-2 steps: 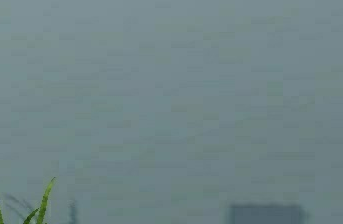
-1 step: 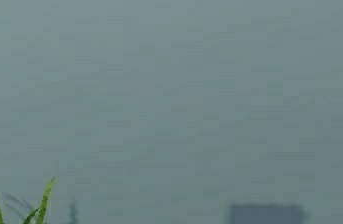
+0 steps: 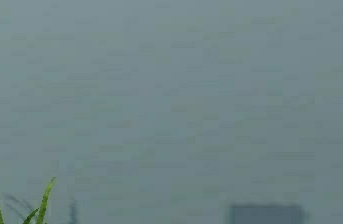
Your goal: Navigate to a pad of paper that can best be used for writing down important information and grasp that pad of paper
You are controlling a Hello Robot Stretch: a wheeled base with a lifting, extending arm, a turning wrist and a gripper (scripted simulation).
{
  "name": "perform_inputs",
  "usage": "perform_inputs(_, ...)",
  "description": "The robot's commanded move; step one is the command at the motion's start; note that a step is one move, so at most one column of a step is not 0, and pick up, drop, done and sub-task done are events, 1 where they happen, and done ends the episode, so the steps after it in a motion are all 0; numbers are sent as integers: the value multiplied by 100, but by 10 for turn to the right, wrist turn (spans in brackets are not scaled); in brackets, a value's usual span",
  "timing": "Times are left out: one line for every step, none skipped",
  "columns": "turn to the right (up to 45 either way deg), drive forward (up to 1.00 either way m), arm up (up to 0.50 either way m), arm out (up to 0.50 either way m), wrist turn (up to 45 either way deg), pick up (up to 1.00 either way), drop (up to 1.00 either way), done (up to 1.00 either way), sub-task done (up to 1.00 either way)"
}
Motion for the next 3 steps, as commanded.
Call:
perform_inputs(0,0,-28,0,0,0,0,0,0)
perform_inputs(0,0,0,0,0,100,0,0,0)
perform_inputs(0,0,10,0,0,0,0,0,0)
